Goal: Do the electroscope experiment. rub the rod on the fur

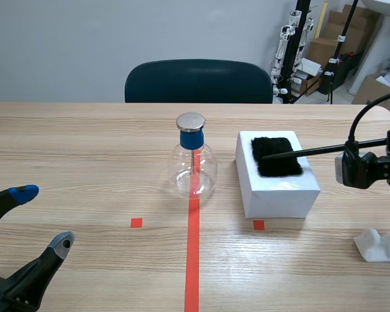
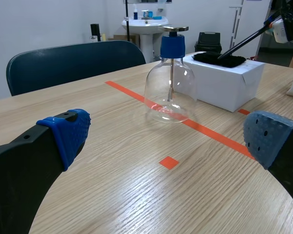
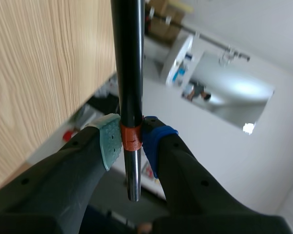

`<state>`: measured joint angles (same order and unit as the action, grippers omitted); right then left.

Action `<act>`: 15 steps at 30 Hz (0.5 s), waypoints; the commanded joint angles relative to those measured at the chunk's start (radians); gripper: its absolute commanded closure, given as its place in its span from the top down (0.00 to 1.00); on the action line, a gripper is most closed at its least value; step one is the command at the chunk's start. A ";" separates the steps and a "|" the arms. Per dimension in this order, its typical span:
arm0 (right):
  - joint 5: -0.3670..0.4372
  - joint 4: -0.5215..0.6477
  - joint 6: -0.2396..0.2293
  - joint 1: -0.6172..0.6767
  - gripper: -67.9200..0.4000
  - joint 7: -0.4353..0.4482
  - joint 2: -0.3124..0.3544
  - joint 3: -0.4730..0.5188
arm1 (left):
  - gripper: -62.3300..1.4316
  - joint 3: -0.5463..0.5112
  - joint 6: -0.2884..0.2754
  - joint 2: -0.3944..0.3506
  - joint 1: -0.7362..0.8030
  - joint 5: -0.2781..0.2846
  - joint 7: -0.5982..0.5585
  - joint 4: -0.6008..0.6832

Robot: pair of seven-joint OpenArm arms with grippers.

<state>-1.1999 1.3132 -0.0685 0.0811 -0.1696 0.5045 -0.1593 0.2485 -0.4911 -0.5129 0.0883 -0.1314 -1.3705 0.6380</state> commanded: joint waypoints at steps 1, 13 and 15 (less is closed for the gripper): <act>-0.001 0.006 0.007 -0.023 0.16 -0.082 0.019 0.008 | 1.00 -0.003 -0.002 -0.006 -0.003 0.007 -0.018 0.009; -0.007 0.006 0.007 -0.023 0.16 0.089 0.021 0.007 | 1.00 -0.003 -0.002 -0.006 -0.003 0.007 -0.018 0.009; -0.007 0.006 0.007 -0.023 0.16 0.043 0.022 0.008 | 1.00 -0.003 -0.002 -0.006 -0.003 0.007 -0.018 0.009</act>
<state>-1.1961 1.3132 -0.0681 0.0811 -0.0940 0.5095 -0.1593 0.2485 -0.4911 -0.5129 0.0883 -0.1314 -1.3708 0.6380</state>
